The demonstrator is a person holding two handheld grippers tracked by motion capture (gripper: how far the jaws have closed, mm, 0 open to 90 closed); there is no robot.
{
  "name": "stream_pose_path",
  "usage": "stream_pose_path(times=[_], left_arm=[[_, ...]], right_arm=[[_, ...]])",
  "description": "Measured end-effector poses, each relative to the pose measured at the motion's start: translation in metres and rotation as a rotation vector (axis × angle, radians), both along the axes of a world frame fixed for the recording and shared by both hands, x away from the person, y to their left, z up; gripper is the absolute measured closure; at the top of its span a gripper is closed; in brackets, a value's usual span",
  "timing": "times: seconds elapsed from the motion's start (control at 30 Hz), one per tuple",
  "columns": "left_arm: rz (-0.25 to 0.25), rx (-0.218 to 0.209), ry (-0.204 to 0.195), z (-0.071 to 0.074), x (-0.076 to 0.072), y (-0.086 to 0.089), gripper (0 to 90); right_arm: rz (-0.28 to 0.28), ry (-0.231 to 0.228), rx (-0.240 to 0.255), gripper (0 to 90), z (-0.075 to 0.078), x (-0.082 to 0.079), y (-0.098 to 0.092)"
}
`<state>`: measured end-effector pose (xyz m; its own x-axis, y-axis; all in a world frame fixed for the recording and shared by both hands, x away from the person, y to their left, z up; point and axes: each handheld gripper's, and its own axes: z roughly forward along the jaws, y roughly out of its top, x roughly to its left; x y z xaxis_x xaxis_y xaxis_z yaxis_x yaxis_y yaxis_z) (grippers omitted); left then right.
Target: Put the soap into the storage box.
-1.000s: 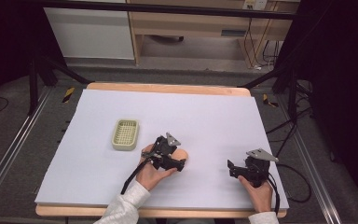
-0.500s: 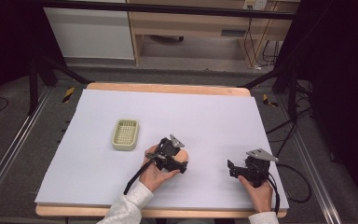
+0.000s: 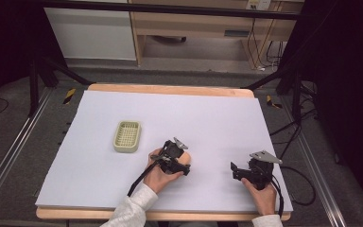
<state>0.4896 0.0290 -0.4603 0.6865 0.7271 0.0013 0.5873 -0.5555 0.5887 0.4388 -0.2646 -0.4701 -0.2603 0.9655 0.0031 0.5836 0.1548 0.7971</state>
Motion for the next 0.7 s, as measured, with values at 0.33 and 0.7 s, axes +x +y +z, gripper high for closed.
stream_pose_path(times=[0.33,0.7], left_arm=[[0.011,-0.005,0.02,-0.0043,0.0037,-0.0009,26.8],[0.016,0.0,0.02,-0.0064,0.0047,-0.0029,28.0]], right_arm=[[-0.002,-0.002,-0.001,5.3,-0.0004,0.0003,0.0001],[-0.003,0.001,-0.002,5.3,-0.0006,0.0004,0.0004]])
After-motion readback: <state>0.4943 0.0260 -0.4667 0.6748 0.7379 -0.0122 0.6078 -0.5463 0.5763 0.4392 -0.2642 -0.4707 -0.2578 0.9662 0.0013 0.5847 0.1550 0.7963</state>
